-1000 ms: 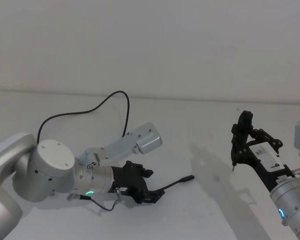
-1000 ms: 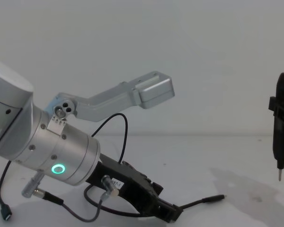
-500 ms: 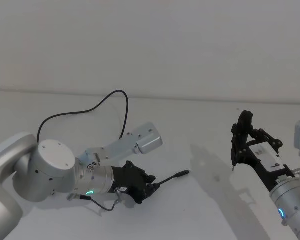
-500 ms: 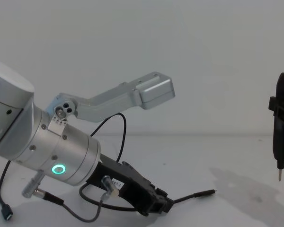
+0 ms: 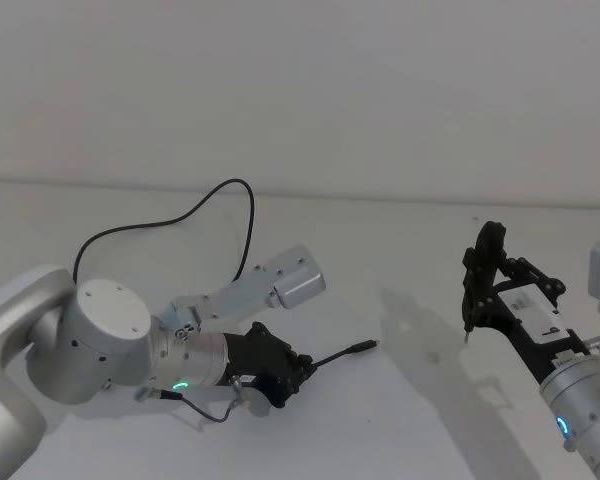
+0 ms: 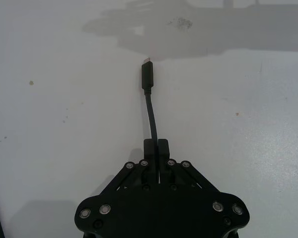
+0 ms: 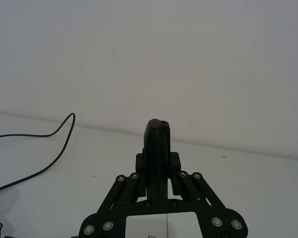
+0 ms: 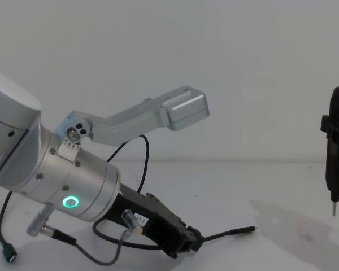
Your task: Pick up the data cable with the one hand.
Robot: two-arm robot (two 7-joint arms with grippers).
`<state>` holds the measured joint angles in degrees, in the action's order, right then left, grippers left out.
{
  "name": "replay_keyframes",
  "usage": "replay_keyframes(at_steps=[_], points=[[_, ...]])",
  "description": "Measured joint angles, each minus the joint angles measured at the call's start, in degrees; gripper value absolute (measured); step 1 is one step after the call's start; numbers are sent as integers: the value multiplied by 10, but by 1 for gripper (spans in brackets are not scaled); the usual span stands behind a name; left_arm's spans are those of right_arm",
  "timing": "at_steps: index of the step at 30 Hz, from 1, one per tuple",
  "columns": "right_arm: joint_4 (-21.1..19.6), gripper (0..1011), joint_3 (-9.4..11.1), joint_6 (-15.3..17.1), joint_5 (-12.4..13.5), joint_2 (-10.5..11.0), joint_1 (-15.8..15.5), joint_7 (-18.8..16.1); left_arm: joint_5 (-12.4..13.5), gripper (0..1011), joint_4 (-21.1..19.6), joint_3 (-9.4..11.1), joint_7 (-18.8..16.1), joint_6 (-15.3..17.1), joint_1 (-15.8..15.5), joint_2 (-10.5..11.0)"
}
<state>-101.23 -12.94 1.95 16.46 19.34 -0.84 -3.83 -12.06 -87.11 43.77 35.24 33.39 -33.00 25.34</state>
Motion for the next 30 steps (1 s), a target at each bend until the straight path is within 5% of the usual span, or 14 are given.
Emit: replay_keyframes(at_steps=[14, 30], points=[[-7, 268, 1, -3, -2, 2, 1, -5, 3, 42, -5, -5, -5, -18, 5, 0], [-62, 268, 12, 0, 15, 4, 11, -34, 4, 42, -38, -43, -26, -120, 27, 4]])
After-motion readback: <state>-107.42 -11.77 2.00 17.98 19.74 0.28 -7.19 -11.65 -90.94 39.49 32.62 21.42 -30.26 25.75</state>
